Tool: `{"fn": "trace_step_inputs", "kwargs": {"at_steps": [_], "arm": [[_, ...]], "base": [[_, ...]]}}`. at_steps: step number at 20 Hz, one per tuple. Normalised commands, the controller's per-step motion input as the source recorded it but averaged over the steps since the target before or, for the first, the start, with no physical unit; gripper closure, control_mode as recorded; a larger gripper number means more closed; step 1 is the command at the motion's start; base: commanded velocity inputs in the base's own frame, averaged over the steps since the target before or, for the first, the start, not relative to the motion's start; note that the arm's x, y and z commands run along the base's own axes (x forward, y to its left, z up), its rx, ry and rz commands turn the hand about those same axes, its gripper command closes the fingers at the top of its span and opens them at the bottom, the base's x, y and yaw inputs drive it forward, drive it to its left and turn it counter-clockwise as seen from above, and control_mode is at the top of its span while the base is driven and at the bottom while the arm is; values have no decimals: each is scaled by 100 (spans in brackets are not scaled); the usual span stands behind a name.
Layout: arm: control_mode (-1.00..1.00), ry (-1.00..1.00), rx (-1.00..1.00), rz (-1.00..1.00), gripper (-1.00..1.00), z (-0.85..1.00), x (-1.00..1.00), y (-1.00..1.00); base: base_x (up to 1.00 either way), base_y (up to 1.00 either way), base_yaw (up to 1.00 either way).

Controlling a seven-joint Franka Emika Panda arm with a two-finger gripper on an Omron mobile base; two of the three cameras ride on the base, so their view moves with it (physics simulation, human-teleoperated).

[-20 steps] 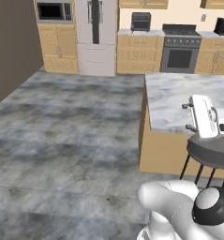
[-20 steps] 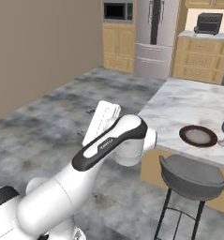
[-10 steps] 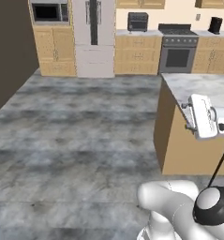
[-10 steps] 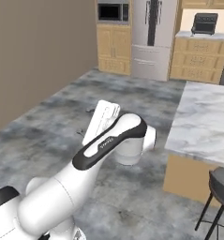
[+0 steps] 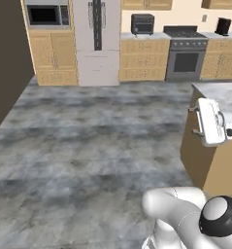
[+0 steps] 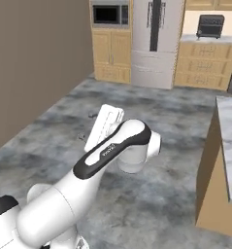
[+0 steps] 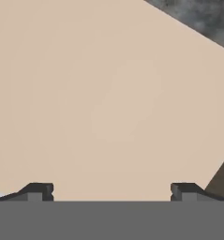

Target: Retrieve the wine glasses from the counter and place one next to each plate.

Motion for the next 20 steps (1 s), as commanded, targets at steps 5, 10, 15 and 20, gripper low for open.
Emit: {"fn": "trace_step_inputs", "kwargs": {"at_steps": [5, 10, 15, 20], "arm": [[100, 0, 0, 0, -100, 0, 0, 0], [100, 0, 0, 0, -100, 0, 0, 0], [100, 0, 0, 0, -100, 0, 0, 0], [100, 0, 0, 0, -100, 0, 0, 0]], "base": [[100, 100, -19], [100, 100, -11], [100, 98, -9], [100, 82, -8]]}}
